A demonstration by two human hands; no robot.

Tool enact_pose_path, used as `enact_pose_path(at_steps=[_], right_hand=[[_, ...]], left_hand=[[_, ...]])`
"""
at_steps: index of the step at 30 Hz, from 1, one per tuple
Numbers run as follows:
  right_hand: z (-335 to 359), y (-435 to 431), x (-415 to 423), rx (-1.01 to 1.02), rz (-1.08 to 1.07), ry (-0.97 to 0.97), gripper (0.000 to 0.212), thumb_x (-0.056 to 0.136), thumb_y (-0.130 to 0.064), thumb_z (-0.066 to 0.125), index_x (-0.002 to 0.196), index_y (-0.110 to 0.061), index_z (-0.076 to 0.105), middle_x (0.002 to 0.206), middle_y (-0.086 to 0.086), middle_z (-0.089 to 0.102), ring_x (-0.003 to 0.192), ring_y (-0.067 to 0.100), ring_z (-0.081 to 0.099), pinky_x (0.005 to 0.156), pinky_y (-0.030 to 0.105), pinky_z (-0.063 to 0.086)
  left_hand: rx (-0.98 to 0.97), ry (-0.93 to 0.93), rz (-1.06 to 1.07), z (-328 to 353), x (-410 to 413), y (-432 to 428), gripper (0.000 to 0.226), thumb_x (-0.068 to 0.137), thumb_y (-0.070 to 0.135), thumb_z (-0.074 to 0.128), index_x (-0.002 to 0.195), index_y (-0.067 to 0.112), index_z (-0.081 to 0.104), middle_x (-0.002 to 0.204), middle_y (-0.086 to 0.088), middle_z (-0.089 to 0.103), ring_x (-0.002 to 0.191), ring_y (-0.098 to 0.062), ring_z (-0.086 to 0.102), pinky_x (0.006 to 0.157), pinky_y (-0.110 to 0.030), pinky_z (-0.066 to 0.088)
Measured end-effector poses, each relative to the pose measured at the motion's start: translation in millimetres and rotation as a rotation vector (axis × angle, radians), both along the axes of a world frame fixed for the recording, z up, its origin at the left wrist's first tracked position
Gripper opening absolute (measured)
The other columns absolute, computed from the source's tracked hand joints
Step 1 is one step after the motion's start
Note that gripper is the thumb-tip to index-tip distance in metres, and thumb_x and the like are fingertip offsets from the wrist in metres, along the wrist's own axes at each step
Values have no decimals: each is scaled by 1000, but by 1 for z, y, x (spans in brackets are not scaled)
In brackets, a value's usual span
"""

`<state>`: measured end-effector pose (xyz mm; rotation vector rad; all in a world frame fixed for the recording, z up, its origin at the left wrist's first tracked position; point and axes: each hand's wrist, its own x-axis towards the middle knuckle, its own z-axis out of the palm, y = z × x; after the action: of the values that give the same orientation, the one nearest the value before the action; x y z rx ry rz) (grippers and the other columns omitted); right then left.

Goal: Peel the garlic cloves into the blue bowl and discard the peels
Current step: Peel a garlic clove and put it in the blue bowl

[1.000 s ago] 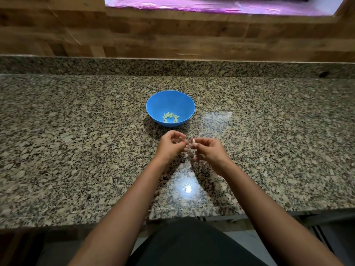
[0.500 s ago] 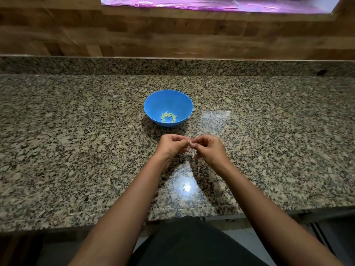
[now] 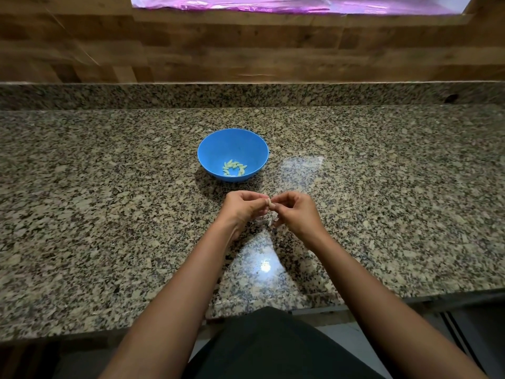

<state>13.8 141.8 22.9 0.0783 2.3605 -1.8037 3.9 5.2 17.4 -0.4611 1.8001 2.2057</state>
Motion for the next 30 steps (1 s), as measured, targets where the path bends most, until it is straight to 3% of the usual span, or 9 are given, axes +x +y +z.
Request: enact_pose_path(at_steps=[4,10,16,18,20,23,28,30], right_hand=[[-1,2,-2,-27,1,-15,3,84,-5,65,87,-4,64,88,16,69,63,22,62,62,38,56],[2,6,-3,-241,-10,-157,15,86,2,60,99,9,62,85,18,67,55,17,58,49,21,52],[3,11,-9,-325,-37,-230,14,87,4,56,101,-1,55,81,12,65,55,17,56,53,25,53],[1,12,-17,-190,-52,-179,14,86,1,59,99,-4,54,84,11,65,57,15,59,59,29,54],[-4,11,-26,7,-55,-131,14,86,-3,62,96,-9,54,89,11,64,62,16,61,67,37,55],[-11,7,-42,216,-47,-83,11,88,-6,60,95,-10,54,95,10,63,76,18,64,70,34,58],[-23,-1,-39,430,26,73,15,90,-15,59,104,-9,58,103,4,59,89,12,55,74,19,48],[-29,1,-20,505,96,155,24,91,-24,57,111,-10,58,108,3,59,101,14,54,89,26,48]], left_hand=[[22,-16,6,0,-1,1,7,83,-7,62,80,-2,65,70,-11,67,61,-14,63,63,-20,55],[15,-14,23,-1,-2,4,12,85,-7,60,77,1,65,69,-11,67,56,-13,61,56,-16,54],[-17,-24,31,-1,-5,5,6,85,-3,62,81,0,63,74,-12,65,61,-14,60,58,-18,54],[-143,-14,37,-5,-5,3,8,85,0,63,78,3,63,76,-9,64,61,-15,58,58,-20,53],[-455,17,-26,-8,-2,0,8,85,4,65,77,7,63,74,-3,63,66,-15,59,60,-21,50],[-859,72,-127,-8,7,-3,2,86,13,64,86,12,66,80,4,61,76,-10,58,67,-22,43],[-857,82,-116,-6,17,-11,4,85,12,66,89,14,67,90,0,67,81,-13,62,73,-25,49],[-783,72,-51,-4,22,-18,3,85,13,66,88,15,66,90,-1,67,81,-15,63,71,-26,52]])
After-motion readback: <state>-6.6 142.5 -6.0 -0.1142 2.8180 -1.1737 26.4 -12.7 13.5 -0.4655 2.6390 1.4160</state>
